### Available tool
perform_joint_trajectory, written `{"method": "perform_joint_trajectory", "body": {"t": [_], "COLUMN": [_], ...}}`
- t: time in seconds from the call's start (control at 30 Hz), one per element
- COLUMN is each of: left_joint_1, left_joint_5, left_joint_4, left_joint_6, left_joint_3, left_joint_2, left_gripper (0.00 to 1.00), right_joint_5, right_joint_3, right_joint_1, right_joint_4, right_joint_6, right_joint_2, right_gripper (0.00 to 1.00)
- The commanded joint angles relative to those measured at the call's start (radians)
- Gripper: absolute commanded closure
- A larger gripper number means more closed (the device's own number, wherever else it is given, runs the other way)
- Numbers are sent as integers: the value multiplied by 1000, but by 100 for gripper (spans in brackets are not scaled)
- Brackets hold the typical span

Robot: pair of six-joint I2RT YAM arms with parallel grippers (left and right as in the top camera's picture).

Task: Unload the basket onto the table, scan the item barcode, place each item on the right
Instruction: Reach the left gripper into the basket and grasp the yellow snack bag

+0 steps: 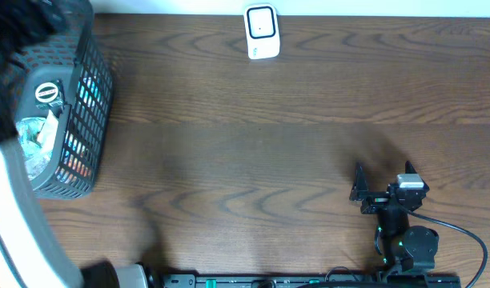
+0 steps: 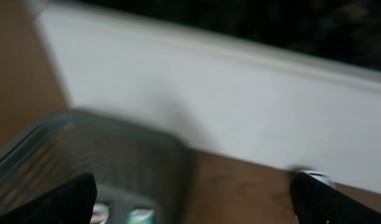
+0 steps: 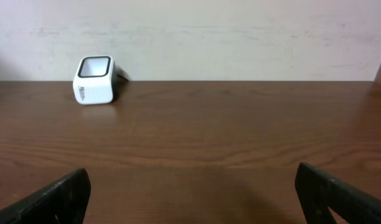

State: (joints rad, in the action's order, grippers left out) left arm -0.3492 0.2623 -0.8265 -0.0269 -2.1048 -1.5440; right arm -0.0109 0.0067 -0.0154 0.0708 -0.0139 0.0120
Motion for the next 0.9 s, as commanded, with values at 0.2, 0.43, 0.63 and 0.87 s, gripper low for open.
{"method": "perform_joint_trajectory", "body": {"t": [0.2,0.43,0.63,0.87], "left_joint_1": [-196,-230,-230,-231], "left_joint_5": [-139,-331,-360,-360], "left_joint_4": [-113,-172,-195,-254], "left_joint_6": [-34,8,29,67], "left_joint_3": [-34,12,73,130], "left_joint_2": [-232,-346,-415,-504], "left_gripper": [3,2,2,5], "right_joint_5": [1,1,1,1], "right_joint_3": [-2,-2,-2,-2], "right_joint_1": [-5,-5,-5,-5], "right_joint_4": [4,4,4,4], "right_joint_6": [8,8,8,8], "right_joint_2": [-5,-5,-5,-5], "right_gripper": [1,1,1,1]}}
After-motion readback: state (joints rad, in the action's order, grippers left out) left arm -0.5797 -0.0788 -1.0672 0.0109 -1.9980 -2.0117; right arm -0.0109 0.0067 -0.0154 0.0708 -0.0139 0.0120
